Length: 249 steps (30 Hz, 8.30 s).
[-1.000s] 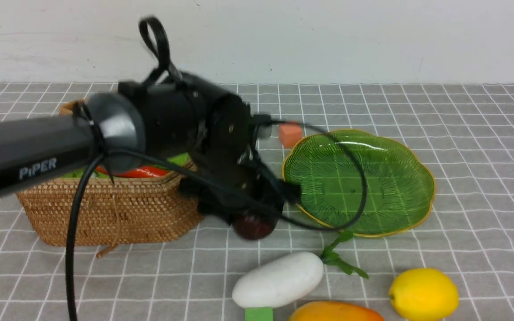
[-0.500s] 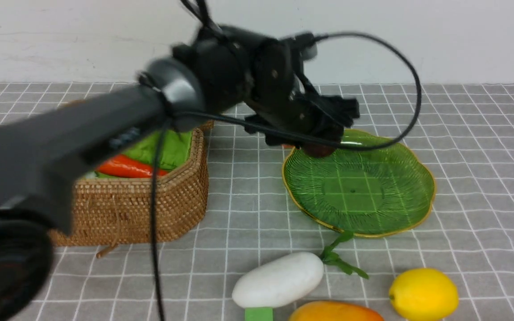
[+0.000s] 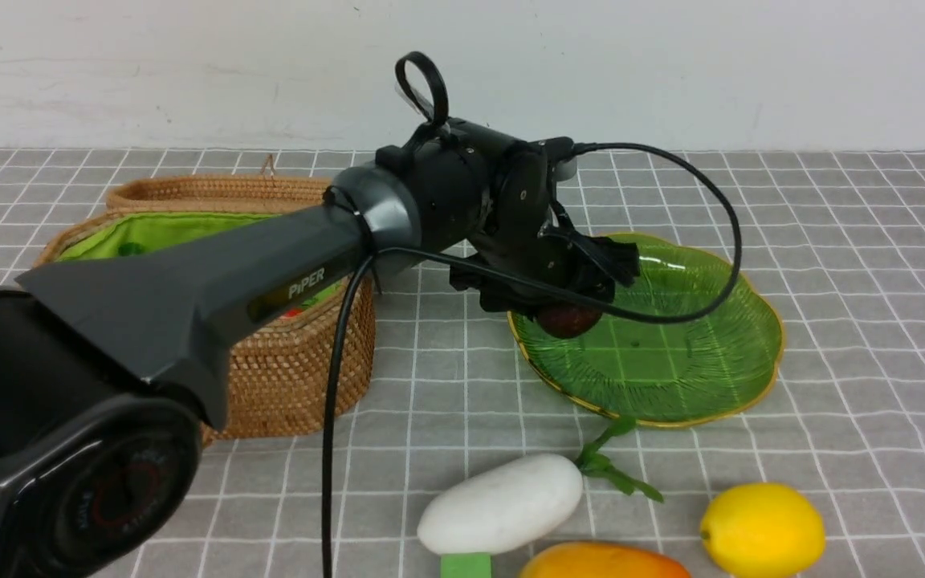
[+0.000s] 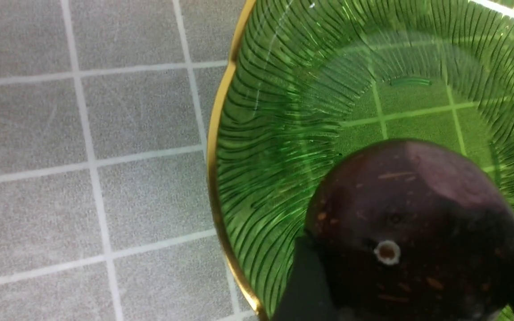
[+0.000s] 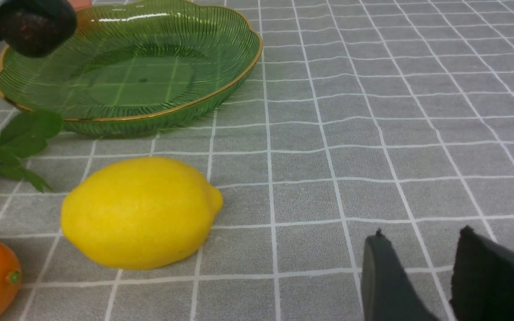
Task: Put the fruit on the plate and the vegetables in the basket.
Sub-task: Grab a mangosteen with your left arm and put it on the plate on the right, then take a daikon with your left arm and place it on the basket on the left, then use the right arm to grab a mango and put it into the right plate
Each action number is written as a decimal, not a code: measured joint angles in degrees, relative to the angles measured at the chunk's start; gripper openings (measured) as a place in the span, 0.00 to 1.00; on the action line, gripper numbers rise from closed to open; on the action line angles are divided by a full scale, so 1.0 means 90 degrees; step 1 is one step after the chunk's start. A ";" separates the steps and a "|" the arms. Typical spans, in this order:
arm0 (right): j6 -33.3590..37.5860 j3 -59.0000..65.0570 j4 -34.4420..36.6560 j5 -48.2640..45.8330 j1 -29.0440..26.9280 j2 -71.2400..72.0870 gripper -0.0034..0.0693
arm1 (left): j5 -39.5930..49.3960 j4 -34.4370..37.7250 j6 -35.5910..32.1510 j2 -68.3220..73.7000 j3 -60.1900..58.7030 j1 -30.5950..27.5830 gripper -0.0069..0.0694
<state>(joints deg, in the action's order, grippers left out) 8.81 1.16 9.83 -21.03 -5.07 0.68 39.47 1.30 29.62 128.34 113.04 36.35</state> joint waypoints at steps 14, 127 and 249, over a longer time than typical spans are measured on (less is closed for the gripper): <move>0.0000 0.0000 0.0000 0.0000 0.0000 0.0000 0.38 | 0.2340 -0.0254 -0.1144 -0.0009 0.0944 0.0000 0.87; 0.0000 0.0000 -0.0338 0.0017 0.0000 0.0000 0.38 | -0.0930 0.0014 -0.1830 -1.4356 -0.9704 -0.2037 0.07; 0.1018 -0.3352 0.1690 -0.0616 0.2293 -0.3713 0.38 | -0.1908 -0.0061 -0.1835 -1.4358 -1.2742 -0.3941 0.17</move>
<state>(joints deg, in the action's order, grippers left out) 17.98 -29.01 25.04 -26.57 15.57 -32.73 22.30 0.76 13.11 -0.88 -1.64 0.88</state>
